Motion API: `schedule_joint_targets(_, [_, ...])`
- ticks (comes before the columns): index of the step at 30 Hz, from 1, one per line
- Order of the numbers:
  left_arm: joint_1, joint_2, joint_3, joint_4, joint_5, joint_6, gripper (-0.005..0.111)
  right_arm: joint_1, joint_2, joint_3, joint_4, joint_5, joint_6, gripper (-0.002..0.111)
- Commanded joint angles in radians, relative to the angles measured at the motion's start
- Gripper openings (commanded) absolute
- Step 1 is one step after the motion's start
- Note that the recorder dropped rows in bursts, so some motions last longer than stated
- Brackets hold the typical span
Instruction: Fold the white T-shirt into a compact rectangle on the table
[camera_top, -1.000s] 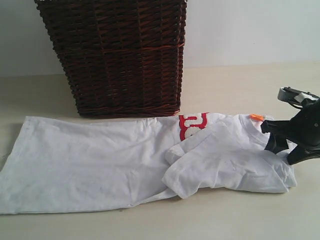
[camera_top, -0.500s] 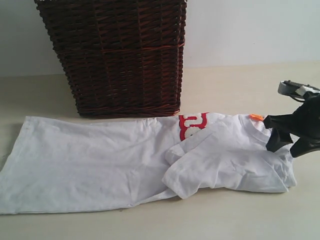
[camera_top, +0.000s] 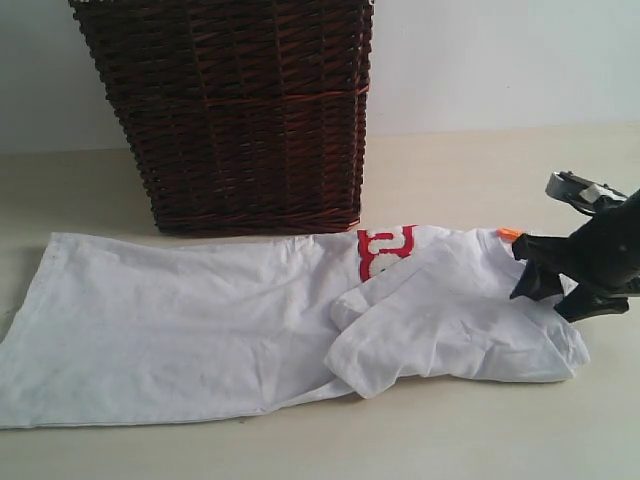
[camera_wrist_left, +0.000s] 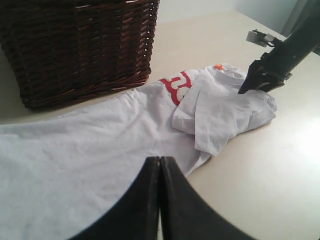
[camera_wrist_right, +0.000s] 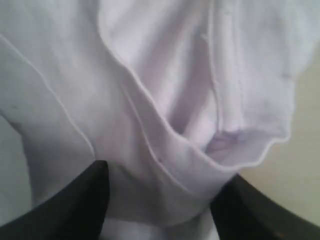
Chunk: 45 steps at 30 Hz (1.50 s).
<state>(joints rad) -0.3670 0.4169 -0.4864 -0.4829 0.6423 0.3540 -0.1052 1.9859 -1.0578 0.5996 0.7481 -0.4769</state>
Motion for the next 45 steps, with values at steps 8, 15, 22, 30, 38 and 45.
schedule_joint_targets(8, [-0.004,-0.006,-0.008,-0.034,0.003,0.011,0.0,0.0,0.073,0.003,0.081,0.093,-0.14,0.025])
schedule_joint_targets(15, [-0.004,-0.006,-0.008,-0.038,0.025,0.011,0.0,0.0,0.042,0.003,-0.101,0.22,-0.058,0.0])
schedule_joint_targets(22, [-0.004,-0.006,-0.008,-0.053,0.037,0.009,0.0,-0.054,-0.127,0.003,-0.333,0.266,0.122,0.0])
schedule_joint_targets(30, [-0.004,-0.006,-0.011,-0.09,0.059,0.029,0.0,-0.03,-0.325,-0.072,-0.171,0.451,0.125,0.0])
schedule_joint_targets(38, [-0.004,-0.006,-0.017,-0.151,0.088,0.085,0.0,0.441,-0.427,-0.079,-0.005,0.198,0.354,0.0])
schedule_joint_targets(45, [-0.004,-0.006,-0.017,-0.153,0.096,0.087,0.0,0.848,-0.087,-0.365,0.106,-0.103,0.398,0.0])
